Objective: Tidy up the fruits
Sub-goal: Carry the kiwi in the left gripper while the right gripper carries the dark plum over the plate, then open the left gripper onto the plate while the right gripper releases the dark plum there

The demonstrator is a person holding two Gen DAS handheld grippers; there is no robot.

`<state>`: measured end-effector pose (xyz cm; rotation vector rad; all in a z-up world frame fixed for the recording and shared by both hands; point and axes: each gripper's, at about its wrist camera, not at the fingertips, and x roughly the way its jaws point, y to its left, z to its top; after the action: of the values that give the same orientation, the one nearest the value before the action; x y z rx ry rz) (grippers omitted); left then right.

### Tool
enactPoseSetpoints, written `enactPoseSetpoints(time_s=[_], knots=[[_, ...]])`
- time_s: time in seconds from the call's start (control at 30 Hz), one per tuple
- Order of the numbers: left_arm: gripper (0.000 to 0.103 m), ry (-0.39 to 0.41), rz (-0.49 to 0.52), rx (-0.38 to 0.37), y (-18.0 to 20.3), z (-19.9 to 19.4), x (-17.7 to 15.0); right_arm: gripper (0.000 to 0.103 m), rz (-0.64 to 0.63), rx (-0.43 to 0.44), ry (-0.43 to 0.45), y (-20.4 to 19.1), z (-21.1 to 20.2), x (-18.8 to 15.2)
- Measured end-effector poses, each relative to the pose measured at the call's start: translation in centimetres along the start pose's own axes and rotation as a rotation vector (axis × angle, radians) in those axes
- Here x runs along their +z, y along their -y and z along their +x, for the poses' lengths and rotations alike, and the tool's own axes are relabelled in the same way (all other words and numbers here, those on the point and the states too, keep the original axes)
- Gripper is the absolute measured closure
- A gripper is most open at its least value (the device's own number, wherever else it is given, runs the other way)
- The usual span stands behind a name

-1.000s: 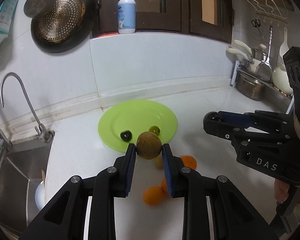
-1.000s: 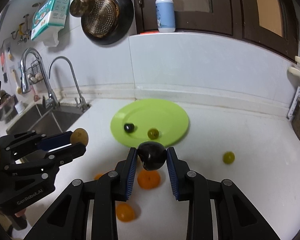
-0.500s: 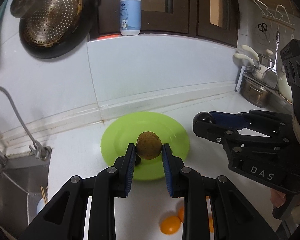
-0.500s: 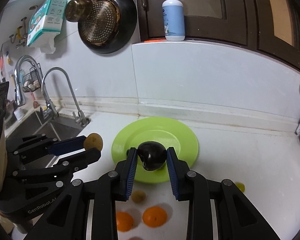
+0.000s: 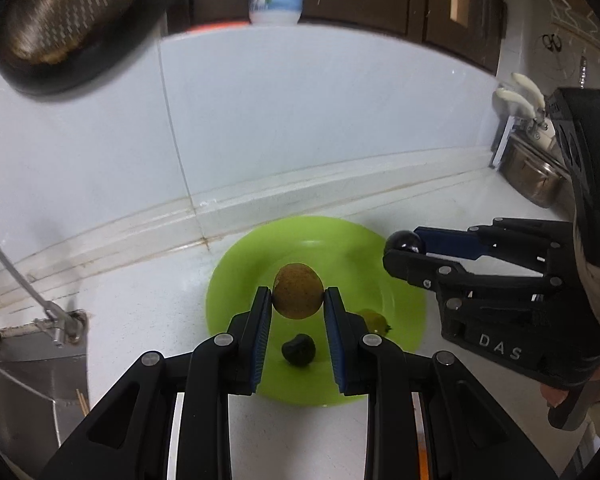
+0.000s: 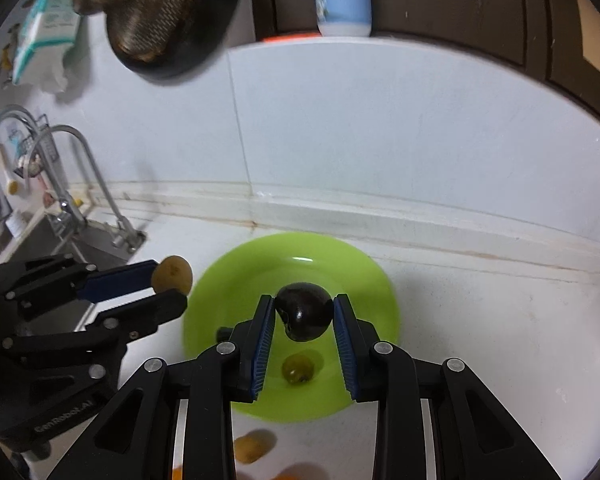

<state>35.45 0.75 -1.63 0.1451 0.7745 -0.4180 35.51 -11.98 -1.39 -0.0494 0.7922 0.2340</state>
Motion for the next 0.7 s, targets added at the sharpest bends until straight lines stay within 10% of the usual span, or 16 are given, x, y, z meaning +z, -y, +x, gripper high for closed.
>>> enactPoseSetpoints(time_s=[0.7], knots=[[0.076,-0.188,-0.069,-0.027,-2.0,8.5,-0.1,0.072,0.039,0.016,-0.173,2.3,8.0,-0.6]])
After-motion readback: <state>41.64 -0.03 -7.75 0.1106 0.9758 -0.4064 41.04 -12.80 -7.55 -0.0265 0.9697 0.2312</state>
